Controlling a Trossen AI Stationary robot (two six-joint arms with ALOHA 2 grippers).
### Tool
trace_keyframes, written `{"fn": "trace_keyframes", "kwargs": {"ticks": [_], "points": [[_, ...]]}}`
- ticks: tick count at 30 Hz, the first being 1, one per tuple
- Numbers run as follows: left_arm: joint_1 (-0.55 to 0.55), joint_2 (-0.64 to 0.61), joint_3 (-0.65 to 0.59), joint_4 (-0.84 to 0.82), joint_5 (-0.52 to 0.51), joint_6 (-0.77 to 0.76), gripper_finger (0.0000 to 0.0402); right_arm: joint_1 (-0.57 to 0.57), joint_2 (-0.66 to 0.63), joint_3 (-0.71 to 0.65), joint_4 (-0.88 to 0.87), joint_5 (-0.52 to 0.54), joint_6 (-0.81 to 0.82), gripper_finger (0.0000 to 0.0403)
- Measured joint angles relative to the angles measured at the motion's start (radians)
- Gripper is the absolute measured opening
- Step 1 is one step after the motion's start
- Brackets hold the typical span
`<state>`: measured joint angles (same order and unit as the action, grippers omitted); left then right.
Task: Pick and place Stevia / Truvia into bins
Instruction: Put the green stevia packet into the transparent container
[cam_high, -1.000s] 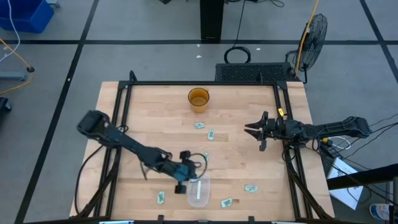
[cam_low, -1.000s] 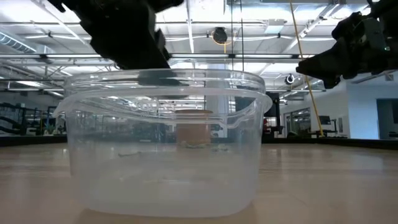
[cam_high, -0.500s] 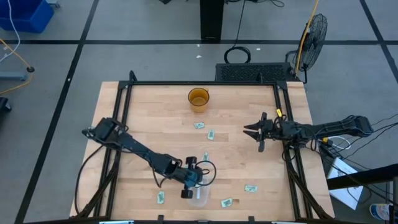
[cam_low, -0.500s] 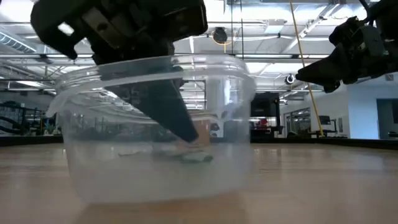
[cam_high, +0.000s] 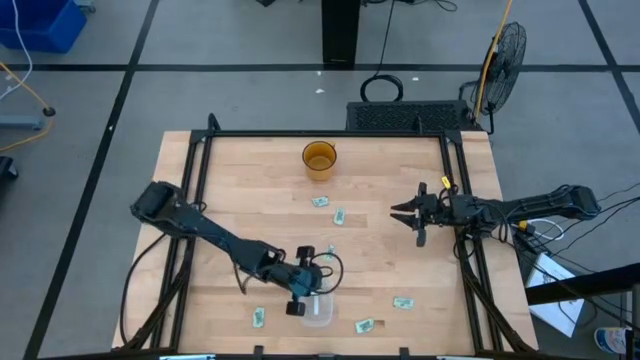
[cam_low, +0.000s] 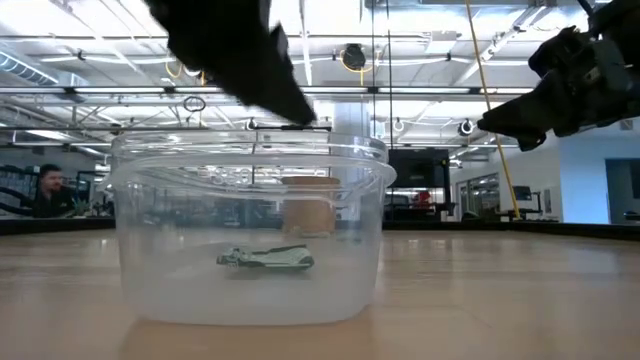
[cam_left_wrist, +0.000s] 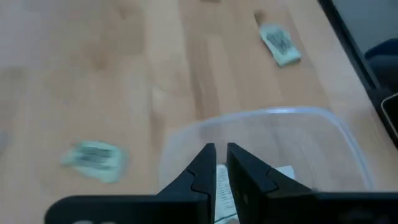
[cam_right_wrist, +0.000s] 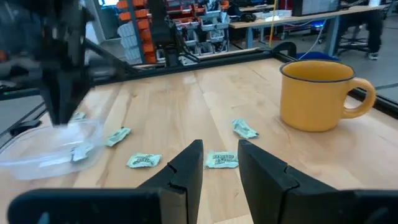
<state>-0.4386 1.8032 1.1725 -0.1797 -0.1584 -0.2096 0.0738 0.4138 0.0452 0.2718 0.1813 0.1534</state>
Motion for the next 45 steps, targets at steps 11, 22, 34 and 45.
{"fn": "trace_keyframes", "kwargs": {"ticks": [11,22,34,45], "points": [[0.052,-0.203,0.0,-0.186,-0.197,0.036,0.0047,0.066,0.1,0.028,0.18,-0.157,0.073,0.0093],[0.113,-0.234,0.0,-0.252,-0.218,0.07,0.0047,0.36,0.499,0.415,0.123,0.002,-0.087,0.0093],[0.115,-0.233,0.0,-0.238,-0.21,-0.005,0.0047,0.643,0.996,0.779,-0.43,0.142,0.293,0.0093],[0.115,-0.233,0.0,-0.234,-0.21,-0.036,0.0047,0.784,1.127,0.808,-0.645,0.026,0.643,0.0093]]}}
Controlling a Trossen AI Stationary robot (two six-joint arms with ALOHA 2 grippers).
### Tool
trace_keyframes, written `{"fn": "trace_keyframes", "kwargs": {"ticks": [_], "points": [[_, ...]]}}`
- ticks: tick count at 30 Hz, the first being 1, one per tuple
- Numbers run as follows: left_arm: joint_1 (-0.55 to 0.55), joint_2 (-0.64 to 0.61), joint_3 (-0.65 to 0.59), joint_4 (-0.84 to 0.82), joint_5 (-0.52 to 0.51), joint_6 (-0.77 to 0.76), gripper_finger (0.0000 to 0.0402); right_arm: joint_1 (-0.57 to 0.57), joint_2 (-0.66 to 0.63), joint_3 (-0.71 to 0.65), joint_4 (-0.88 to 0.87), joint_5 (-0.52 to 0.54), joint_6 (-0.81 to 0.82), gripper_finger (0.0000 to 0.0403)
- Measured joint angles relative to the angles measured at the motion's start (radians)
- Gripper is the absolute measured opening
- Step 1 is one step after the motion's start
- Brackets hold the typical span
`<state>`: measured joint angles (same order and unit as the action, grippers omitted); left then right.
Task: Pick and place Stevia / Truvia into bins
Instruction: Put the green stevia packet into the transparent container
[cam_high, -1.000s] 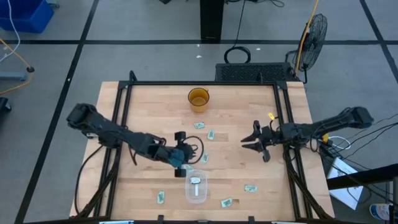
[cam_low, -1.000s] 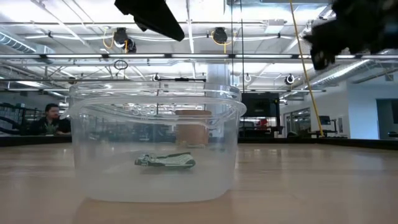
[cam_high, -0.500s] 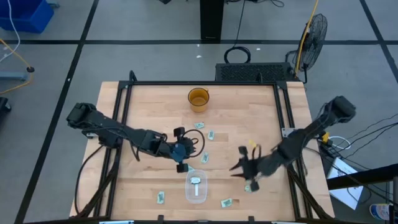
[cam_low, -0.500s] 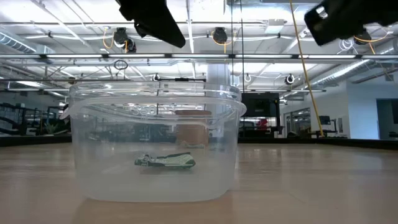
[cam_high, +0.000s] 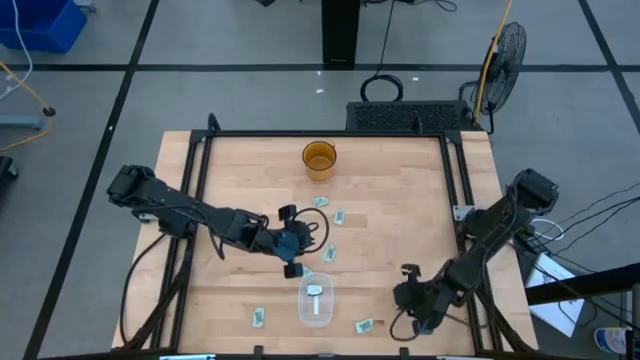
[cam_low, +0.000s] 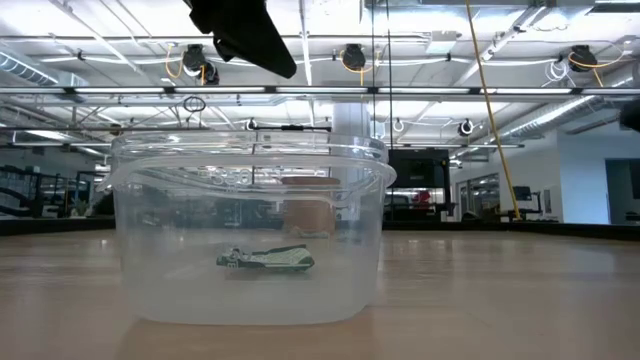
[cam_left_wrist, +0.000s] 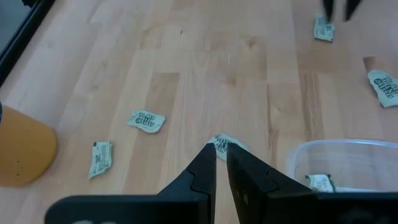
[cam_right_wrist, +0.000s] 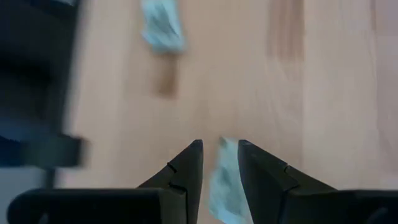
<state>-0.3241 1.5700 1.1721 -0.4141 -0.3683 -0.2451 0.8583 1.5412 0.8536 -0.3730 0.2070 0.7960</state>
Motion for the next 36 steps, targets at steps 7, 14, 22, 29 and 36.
{"fn": "trace_keyframes", "kwargs": {"ticks": [7,14,22,29,36], "points": [[0.0,0.0,0.0,0.001,0.0,-0.003,0.0047,-0.014,0.052,0.0,-0.009,-0.001,-0.022,0.0102],[0.0,0.0,0.0,0.003,0.0,-0.003,0.0047,-0.02,0.093,0.0,-0.008,-0.001,-0.031,0.0142],[0.0,0.0,0.0,0.003,0.001,-0.003,0.0047,-0.02,0.107,0.002,-0.006,0.001,-0.017,0.0131],[0.0,-0.006,0.0,-0.004,0.001,0.017,0.0047,-0.033,0.107,0.002,0.01,0.0,-0.023,0.0069],[-0.005,-0.123,-0.002,-0.065,0.002,0.023,0.0047,-0.086,0.109,-0.001,0.053,0.0,-0.11,0.0009]]}}
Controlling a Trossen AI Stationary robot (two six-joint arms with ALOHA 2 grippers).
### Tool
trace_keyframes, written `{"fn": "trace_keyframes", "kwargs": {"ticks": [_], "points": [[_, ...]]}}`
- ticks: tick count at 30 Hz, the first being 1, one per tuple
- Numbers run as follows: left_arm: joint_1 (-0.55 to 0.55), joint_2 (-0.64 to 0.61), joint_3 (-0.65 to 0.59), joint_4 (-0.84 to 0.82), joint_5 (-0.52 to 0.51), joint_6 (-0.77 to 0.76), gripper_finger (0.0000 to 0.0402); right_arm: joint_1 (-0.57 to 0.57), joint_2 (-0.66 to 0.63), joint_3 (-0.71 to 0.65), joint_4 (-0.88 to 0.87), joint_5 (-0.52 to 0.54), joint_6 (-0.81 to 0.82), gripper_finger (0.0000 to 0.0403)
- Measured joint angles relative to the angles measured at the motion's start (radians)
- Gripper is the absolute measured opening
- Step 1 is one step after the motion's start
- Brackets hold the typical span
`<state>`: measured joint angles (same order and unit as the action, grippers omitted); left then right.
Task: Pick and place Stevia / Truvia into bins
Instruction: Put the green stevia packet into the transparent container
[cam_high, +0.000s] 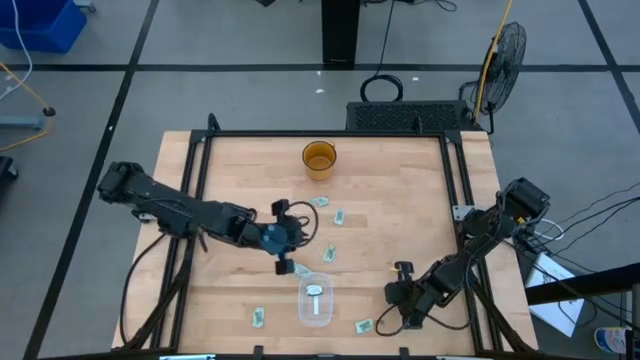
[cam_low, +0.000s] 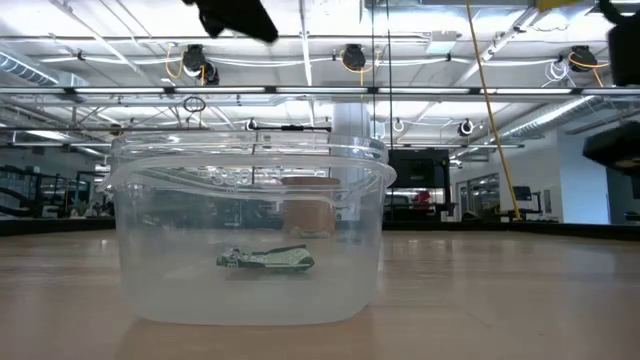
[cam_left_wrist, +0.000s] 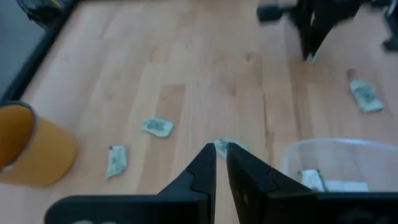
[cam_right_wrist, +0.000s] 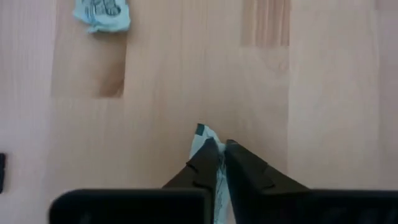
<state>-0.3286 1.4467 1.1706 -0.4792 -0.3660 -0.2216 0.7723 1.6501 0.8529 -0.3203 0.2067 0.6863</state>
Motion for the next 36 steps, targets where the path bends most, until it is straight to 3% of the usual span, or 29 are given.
{"fn": "trace_keyframes", "kwargs": {"ticks": [7,14,19,24,30,36], "points": [[-0.001,-0.193,0.0,-0.1,-0.005,-0.009,0.0047,-0.12,-0.011,-0.002,0.218,0.054,-0.278,0.001],[-0.002,-0.324,0.0,-0.11,-0.002,-0.018,0.0047,-0.252,-0.043,0.0,0.607,0.124,-0.621,0.001],[-0.002,-0.358,0.0,-0.122,-0.003,-0.018,0.0047,-0.316,-0.013,0.026,0.824,0.014,-0.847,0.0011],[-0.002,-0.359,0.001,-0.126,-0.003,-0.019,0.0047,-0.336,0.088,0.195,0.654,-0.08,-0.903,0.0011],[0.002,-0.357,0.001,-0.132,-0.028,-0.019,0.0047,-0.334,0.267,0.468,0.295,-0.089,-0.925,0.0011],[0.002,-0.357,0.001,-0.138,-0.035,-0.019,0.0047,-0.341,0.364,0.536,0.243,-0.111,-0.874,0.0011]]}}
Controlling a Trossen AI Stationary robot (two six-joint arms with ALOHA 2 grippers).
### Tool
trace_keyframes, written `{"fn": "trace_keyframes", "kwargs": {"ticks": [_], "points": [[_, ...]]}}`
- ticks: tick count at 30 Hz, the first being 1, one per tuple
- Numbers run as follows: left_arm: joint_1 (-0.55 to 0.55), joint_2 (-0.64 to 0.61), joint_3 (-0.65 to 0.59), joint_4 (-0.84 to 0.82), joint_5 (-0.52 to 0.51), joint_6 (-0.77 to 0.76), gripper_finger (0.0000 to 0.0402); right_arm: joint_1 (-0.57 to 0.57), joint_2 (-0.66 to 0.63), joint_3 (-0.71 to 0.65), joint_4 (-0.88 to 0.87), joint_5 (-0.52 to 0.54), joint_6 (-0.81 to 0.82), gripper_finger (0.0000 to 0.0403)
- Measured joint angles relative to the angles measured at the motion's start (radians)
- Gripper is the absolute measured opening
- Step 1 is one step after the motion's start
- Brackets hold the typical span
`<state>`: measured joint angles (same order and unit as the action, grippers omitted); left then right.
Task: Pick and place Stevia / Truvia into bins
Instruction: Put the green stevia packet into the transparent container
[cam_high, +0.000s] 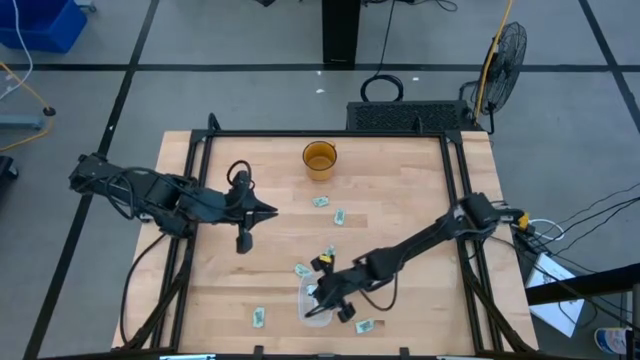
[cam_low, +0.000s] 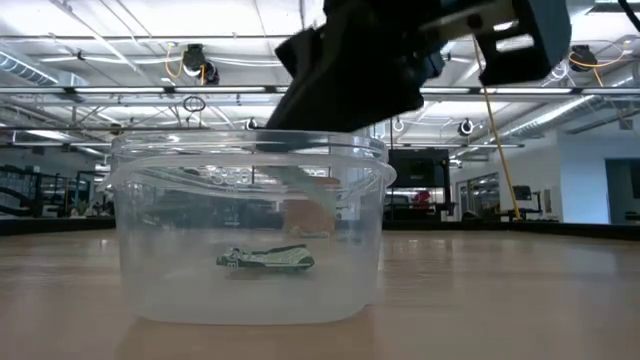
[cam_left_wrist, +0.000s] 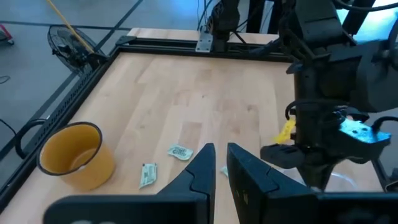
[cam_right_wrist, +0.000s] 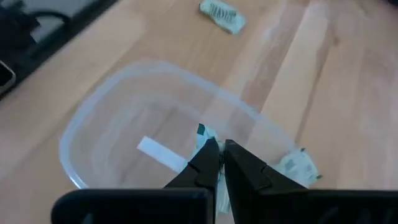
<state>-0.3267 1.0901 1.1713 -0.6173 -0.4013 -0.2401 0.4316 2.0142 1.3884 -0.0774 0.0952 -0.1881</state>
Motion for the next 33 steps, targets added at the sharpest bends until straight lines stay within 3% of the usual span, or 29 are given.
{"fn": "trace_keyframes", "kwargs": {"ticks": [7,11,21,29,33], "points": [[0.0,0.0,0.0,-0.046,0.0,-0.034,0.0047,0.0,0.046,0.002,0.0,0.003,0.044,0.0013],[-0.002,0.0,0.0,-0.062,0.017,-0.062,0.0047,-0.001,0.043,0.002,-0.001,-0.019,0.04,0.0035],[-0.03,0.005,-0.01,-0.283,0.228,-0.193,0.0047,-0.001,0.04,0.002,0.045,-0.014,0.011,0.0112],[-0.228,0.01,-0.227,-0.293,0.39,-0.546,0.0047,-0.001,-0.033,0.002,0.04,-0.014,-0.043,0.0121],[-0.339,0.01,-0.399,-0.107,0.398,-0.715,0.0047,-0.004,-0.083,0.002,0.046,-0.014,-0.076,0.0117]]}}
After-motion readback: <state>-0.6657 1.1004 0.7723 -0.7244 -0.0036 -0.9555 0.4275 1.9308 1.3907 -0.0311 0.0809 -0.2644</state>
